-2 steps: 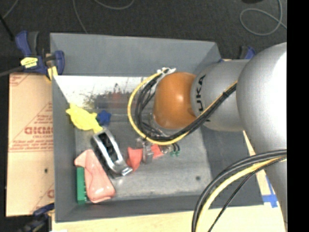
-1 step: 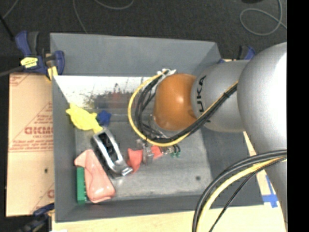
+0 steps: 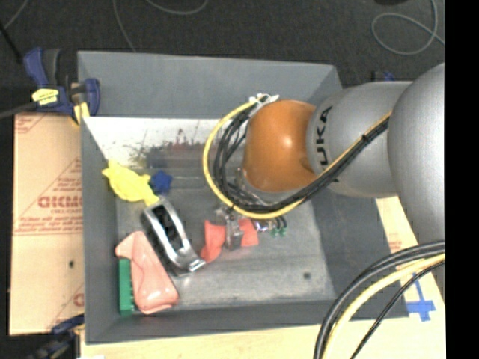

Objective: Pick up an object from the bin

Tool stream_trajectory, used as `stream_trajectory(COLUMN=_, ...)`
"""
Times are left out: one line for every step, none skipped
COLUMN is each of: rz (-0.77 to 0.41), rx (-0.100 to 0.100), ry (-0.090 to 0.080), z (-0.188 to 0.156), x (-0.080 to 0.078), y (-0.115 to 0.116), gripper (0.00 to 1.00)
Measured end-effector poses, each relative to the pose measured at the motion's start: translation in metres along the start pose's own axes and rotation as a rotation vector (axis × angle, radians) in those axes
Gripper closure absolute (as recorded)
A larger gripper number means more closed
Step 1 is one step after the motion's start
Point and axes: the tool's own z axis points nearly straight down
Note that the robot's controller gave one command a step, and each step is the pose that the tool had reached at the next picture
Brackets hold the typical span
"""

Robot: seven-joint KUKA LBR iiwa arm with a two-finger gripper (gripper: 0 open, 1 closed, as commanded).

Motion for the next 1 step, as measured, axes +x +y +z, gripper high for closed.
stream_trajectory(rz=-0.018, rx=0.002, ry=-0.014, z=-0.0414, x=-0.0130, y=0.0225, gripper=1.00)
